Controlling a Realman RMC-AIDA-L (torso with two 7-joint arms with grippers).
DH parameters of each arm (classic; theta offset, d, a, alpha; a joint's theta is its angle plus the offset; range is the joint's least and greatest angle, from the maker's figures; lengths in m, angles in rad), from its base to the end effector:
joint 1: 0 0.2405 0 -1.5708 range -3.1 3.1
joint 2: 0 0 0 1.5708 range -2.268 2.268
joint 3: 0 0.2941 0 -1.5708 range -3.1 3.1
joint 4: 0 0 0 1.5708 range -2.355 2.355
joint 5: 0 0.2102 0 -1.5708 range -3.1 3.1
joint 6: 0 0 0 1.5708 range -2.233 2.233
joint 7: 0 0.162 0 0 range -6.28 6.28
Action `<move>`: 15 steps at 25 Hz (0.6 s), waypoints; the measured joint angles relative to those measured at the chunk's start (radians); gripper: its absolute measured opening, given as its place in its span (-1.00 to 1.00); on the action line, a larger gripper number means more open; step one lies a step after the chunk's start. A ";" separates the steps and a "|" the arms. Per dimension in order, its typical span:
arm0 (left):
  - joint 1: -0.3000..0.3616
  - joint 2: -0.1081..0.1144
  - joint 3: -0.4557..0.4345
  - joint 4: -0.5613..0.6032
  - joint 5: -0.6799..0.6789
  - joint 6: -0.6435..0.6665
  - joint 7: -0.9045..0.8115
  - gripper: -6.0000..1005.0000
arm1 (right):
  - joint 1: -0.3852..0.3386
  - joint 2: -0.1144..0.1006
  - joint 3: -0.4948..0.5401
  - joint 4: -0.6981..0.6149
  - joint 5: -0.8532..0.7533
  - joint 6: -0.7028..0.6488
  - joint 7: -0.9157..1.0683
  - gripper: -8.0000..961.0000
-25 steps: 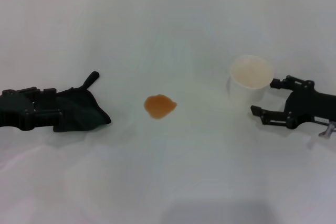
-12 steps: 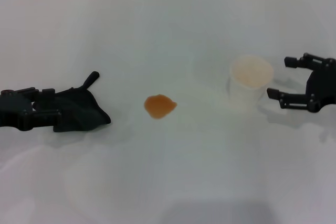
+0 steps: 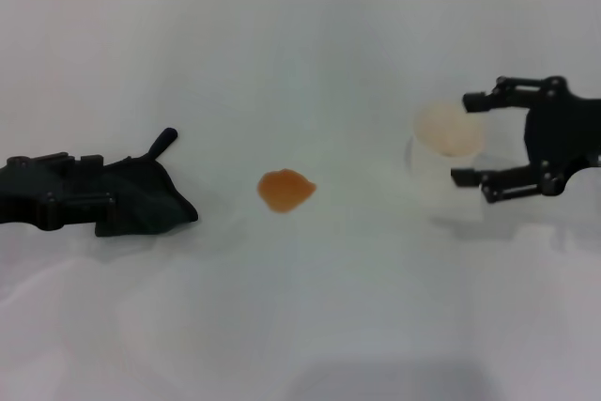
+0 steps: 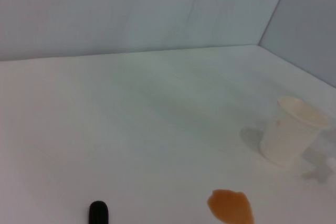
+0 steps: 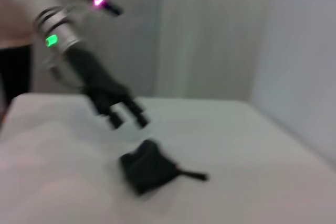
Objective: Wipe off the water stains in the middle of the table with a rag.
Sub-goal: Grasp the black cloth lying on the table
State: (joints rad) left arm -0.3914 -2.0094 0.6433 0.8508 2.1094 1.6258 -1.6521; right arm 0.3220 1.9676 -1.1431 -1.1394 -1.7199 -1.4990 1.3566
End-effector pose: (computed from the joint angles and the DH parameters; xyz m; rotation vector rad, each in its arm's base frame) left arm -0.3426 0.3243 0.0273 -2.6022 -0.9541 -0.4891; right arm 0.2572 0.3393 0.0217 -2.7645 0.0161 0.4634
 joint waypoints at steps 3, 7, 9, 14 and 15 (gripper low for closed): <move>0.000 0.000 0.000 0.000 0.000 0.000 0.000 0.75 | 0.034 0.009 -0.001 -0.035 -0.081 -0.036 0.068 0.78; 0.000 -0.001 0.000 -0.001 0.000 0.011 -0.015 0.75 | 0.042 0.035 -0.007 -0.059 -0.134 -0.038 0.080 0.78; 0.000 0.003 0.001 0.001 0.000 0.020 -0.039 0.75 | 0.043 0.039 -0.008 -0.061 -0.142 -0.032 0.083 0.78; -0.001 0.020 0.001 0.022 -0.001 0.060 -0.086 0.75 | 0.040 0.040 -0.004 -0.061 -0.137 -0.027 0.084 0.78; -0.002 0.023 0.001 0.030 -0.002 0.066 -0.098 0.75 | 0.039 0.040 -0.004 -0.061 -0.136 -0.026 0.084 0.78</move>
State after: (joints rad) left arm -0.3933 -1.9865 0.6446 0.8810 2.1077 1.6921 -1.7504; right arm 0.3609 2.0078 -1.1470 -1.2005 -1.8562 -1.5245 1.4407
